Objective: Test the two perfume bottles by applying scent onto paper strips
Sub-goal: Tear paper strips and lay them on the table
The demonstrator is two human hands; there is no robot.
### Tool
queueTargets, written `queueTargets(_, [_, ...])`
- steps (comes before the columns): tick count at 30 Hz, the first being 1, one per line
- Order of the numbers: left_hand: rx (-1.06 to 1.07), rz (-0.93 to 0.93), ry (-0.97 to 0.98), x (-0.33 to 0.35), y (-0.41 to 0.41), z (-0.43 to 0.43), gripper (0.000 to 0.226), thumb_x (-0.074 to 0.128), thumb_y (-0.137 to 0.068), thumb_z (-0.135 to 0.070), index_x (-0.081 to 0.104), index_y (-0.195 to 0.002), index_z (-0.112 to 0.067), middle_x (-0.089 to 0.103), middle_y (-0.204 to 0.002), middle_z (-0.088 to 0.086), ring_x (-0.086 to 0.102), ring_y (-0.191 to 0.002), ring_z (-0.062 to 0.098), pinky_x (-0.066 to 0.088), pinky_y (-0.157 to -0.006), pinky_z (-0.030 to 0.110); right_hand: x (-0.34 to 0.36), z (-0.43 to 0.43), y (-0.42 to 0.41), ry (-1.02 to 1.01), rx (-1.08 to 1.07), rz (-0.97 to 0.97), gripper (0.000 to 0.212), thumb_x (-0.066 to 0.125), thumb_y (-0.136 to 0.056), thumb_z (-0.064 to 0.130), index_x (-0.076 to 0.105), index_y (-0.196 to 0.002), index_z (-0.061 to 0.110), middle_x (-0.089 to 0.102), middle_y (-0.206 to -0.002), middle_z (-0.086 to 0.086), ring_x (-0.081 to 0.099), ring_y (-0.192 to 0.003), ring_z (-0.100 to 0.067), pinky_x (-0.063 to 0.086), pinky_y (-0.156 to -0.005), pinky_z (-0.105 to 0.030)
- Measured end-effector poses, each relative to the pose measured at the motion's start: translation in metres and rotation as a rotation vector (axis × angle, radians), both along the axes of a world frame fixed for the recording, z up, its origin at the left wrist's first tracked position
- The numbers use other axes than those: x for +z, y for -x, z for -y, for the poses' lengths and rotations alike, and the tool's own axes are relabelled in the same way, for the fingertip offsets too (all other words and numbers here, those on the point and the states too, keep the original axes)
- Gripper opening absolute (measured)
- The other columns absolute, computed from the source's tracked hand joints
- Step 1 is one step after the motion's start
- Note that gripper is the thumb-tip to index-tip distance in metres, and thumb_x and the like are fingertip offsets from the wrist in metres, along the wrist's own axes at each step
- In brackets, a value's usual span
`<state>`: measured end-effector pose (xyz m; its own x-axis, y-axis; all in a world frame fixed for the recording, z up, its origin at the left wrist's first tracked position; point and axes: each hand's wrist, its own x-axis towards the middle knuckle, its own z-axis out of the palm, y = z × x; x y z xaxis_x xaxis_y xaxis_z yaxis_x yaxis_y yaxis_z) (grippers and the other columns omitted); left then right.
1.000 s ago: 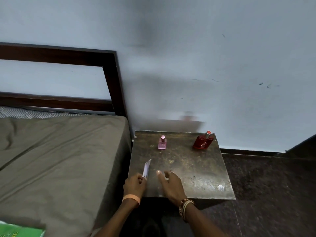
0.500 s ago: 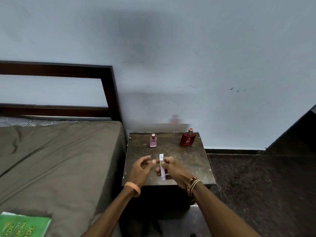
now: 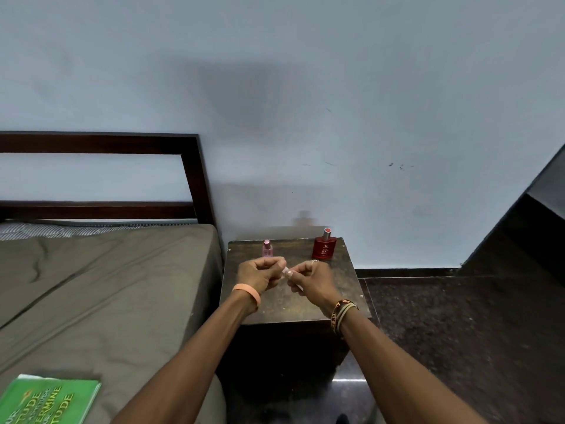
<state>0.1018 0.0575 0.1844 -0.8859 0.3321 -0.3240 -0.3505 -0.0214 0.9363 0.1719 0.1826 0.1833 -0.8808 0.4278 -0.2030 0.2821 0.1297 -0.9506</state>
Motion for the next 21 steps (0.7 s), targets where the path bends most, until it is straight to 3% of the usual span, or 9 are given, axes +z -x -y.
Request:
queueTargets(4, [-0.098, 0.064, -0.037, 0.003, 0.002, 0.004, 0.013, 0.073, -0.077, -0.003, 0.072, -0.088, -0.008, 0.073, -0.081, 0.009, 0.07, -0.071, 0.016, 0.057, -0.063, 0.023, -0.002, -0.006, 0.001, -0.219, 0.012, 0.011, 0.014, 0.068, -0.09, 0.022, 0.072, -0.078, 0.014, 0.073, -0.075, -0.005, 0.066, -0.067, -0.015, 0.054, -0.064, -0.031])
queueTargets(8, [-0.101, 0.089, -0.055, -0.002, 0.002, 0.004, 0.014, 0.073, -0.076, 0.001, 0.072, -0.089, -0.004, 0.073, -0.08, 0.013, 0.07, -0.071, 0.019, 0.058, -0.065, 0.026, 0.0, -0.006, 0.001, -0.502, 0.076, 0.026, 0.017, 0.062, -0.093, 0.026, 0.072, -0.082, 0.017, 0.07, -0.08, 0.002, 0.064, -0.076, -0.014, 0.052, -0.073, -0.035])
queueTargets(14, [0.049, -0.002, -0.018, -0.013, 0.007, -0.001, 0.017, 0.073, -0.076, 0.001, 0.07, -0.092, 0.003, 0.071, -0.083, 0.017, 0.068, -0.067, 0.019, 0.057, -0.061, 0.025, 0.002, 0.006, 0.003, -1.16, 0.065, -0.063, 0.023, 0.059, -0.093, 0.039, 0.076, -0.095, 0.024, 0.065, -0.094, -0.002, 0.056, -0.089, -0.022, 0.043, -0.072, -0.035])
queueTargets(16, [0.078, -0.011, -0.022, -0.014, 0.008, -0.002, 0.015, 0.074, -0.075, 0.0, 0.071, -0.09, 0.001, 0.072, -0.086, 0.018, 0.069, -0.071, 0.021, 0.057, -0.062, 0.026, 0.004, 0.009, 0.005, -1.151, 0.088, -0.068, 0.024, 0.057, -0.093, 0.043, 0.075, -0.095, 0.026, 0.064, -0.092, 0.0, 0.055, -0.088, -0.02, 0.041, -0.073, -0.034])
queueTargets(21, [0.02, 0.136, -0.146, -0.009, 0.01, 0.006, 0.022, 0.074, -0.073, 0.003, 0.069, -0.094, 0.004, 0.072, -0.087, 0.021, 0.071, -0.073, 0.023, 0.058, -0.064, 0.026, 0.006, 0.006, 0.01, -0.789, -0.031, -0.031, 0.017, 0.071, -0.084, 0.04, 0.076, -0.079, 0.024, 0.071, -0.08, 0.007, 0.063, -0.076, -0.012, 0.051, -0.071, -0.036])
